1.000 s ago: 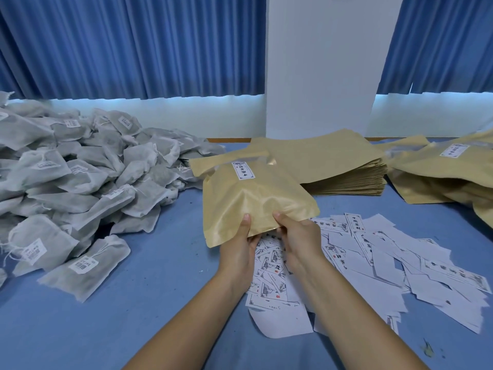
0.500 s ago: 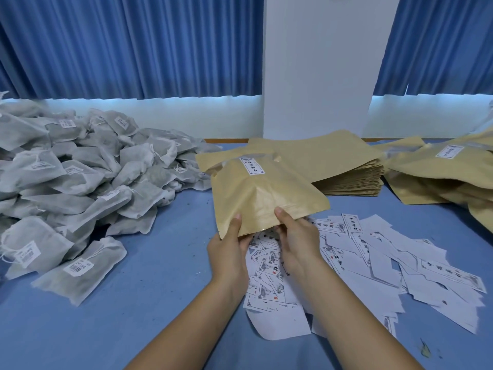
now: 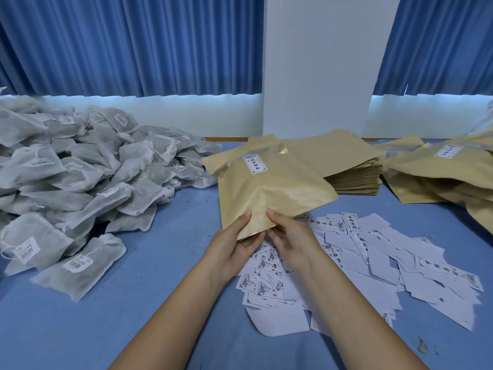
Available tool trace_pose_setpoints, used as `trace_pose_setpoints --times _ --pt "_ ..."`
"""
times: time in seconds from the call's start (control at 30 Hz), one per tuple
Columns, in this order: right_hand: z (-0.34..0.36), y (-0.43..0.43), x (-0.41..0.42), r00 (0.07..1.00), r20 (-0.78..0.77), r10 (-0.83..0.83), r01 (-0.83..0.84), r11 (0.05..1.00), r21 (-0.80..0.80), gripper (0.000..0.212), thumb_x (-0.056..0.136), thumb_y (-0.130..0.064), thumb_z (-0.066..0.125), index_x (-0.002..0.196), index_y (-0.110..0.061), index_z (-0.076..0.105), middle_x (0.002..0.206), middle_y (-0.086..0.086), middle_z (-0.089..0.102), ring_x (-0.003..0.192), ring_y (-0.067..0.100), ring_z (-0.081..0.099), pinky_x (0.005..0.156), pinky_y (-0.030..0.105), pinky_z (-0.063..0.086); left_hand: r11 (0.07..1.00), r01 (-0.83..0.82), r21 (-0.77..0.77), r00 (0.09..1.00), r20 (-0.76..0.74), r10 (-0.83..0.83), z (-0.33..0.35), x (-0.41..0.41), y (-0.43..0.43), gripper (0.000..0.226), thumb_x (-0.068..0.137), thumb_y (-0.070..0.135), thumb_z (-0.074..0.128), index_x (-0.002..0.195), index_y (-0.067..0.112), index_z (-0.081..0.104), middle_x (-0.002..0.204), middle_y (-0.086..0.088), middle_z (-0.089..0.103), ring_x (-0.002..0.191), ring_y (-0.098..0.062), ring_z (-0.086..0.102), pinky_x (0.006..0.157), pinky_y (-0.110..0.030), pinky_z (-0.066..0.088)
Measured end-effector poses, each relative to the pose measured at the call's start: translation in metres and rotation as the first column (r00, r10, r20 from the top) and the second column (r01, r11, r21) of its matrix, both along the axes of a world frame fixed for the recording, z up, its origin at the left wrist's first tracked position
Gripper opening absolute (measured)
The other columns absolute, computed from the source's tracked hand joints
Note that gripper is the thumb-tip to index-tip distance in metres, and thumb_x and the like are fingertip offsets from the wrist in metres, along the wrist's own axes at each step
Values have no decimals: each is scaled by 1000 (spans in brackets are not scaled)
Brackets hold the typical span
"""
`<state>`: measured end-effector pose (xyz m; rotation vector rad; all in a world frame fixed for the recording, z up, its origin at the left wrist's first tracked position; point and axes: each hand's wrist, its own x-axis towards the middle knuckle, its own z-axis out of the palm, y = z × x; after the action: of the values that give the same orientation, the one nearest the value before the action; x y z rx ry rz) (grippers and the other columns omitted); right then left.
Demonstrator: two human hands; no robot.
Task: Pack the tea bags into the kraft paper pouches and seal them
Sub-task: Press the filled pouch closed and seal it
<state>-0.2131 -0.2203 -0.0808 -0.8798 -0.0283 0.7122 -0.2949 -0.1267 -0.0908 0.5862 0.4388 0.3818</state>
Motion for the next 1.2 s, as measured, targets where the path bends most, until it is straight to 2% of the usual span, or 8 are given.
trace_pose_setpoints --times 0.17,0.33,0.47,0.6,0.73,0.93,1.03,1.2 --pt "0 2 2 988 -144 -53 65 994 82 11 90 -3 60 101 -2 61 101 16 67 92 24 66 83 34 54 998 -28 56 995 -96 34 1 0 1 17 80 1 69 95 -4 63 83 -13 73 75 -21 72 57 -26 57" --pt "-2 2 -3 995 87 -38 45 995 -86 19 83 6 66 101 5 63 96 16 70 83 25 70 80 35 58 997 -13 80 994 -107 21 -2 -2 -1 20 81 2 70 98 -5 63 83 -14 73 75 -21 72 59 -25 57" --pt "-1 0 -1 995 41 -95 99 988 -120 21 80 13 65 101 7 63 100 20 68 88 30 67 87 38 54 988 34 153 984 -179 -6 -3 -3 2 27 86 11 69 99 -11 61 87 -20 72 75 -25 71 61 -25 58" --pt "2 -4 4 986 108 -125 140 980 -139 8 82 8 66 84 0 66 90 15 71 78 24 68 66 29 56 960 97 261 972 -233 -35 -1 -5 5 22 83 7 70 95 -11 63 87 -19 73 75 -23 73 61 -25 58" --pt "1 -1 -1 992 123 -35 53 988 -142 12 82 8 66 93 5 65 93 15 70 84 25 68 83 34 55 916 0 400 962 -251 109 -2 -2 2 17 83 7 71 81 -8 65 75 -15 73 64 -20 71 56 -22 56" --pt "-3 3 -13 868 490 -80 268 906 -327 10 74 3 74 74 -6 70 72 3 72 65 12 66 60 18 51 741 -19 672 912 -291 288 -5 -2 0 24 84 15 73 67 0 66 63 -12 66 50 -15 60 50 -19 47" --pt "-3 3 -13 899 430 -90 238 922 -306 5 76 -1 74 76 -3 70 79 11 73 74 21 67 70 29 55 737 -13 676 920 -281 274 -2 -3 1 22 83 15 72 69 -1 67 68 -16 68 57 -20 62 59 -26 49" --pt "-1 1 -11 942 314 -117 207 939 -274 8 77 6 70 77 -1 68 78 9 70 69 19 66 63 23 55 704 5 710 925 -271 267 -3 -4 -3 24 83 15 73 62 6 67 56 -4 66 46 -9 59 45 -14 43"
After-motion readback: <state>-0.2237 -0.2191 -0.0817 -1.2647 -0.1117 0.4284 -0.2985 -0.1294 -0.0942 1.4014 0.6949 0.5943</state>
